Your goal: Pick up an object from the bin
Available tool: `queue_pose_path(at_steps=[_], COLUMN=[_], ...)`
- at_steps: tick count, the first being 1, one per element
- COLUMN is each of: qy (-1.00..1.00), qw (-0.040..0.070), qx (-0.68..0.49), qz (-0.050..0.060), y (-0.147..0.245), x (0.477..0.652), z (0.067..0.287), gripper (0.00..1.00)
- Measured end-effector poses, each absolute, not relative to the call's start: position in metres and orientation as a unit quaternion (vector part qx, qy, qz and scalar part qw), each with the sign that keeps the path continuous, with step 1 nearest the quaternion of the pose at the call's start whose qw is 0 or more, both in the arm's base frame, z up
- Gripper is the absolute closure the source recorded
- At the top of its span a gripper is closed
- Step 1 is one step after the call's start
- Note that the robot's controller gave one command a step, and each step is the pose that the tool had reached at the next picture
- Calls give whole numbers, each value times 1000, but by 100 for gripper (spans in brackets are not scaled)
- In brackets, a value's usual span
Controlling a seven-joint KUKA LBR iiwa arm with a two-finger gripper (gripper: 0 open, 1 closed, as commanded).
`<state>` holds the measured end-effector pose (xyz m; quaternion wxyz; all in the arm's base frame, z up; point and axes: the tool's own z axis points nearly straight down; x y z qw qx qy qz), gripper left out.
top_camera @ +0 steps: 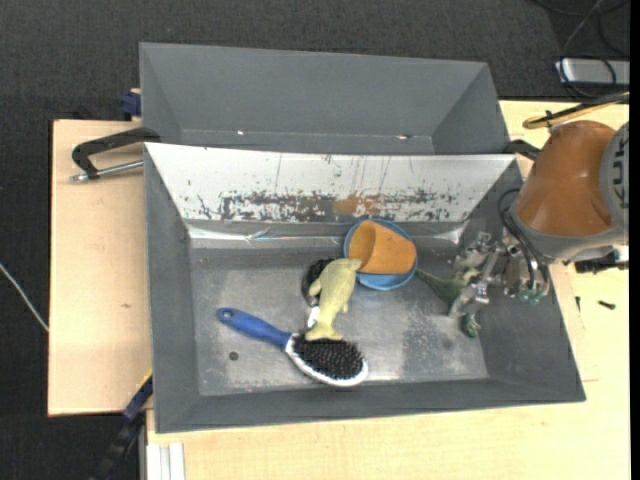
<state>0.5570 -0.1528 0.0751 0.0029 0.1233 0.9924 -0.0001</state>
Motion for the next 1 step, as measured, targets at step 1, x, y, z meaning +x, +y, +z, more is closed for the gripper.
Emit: queue_pose_path(at_steps=[1], qy=[992], qw=[7], qx=[123], qz=[-1], y=[-153], x=[560], z=[191], gripper=[100])
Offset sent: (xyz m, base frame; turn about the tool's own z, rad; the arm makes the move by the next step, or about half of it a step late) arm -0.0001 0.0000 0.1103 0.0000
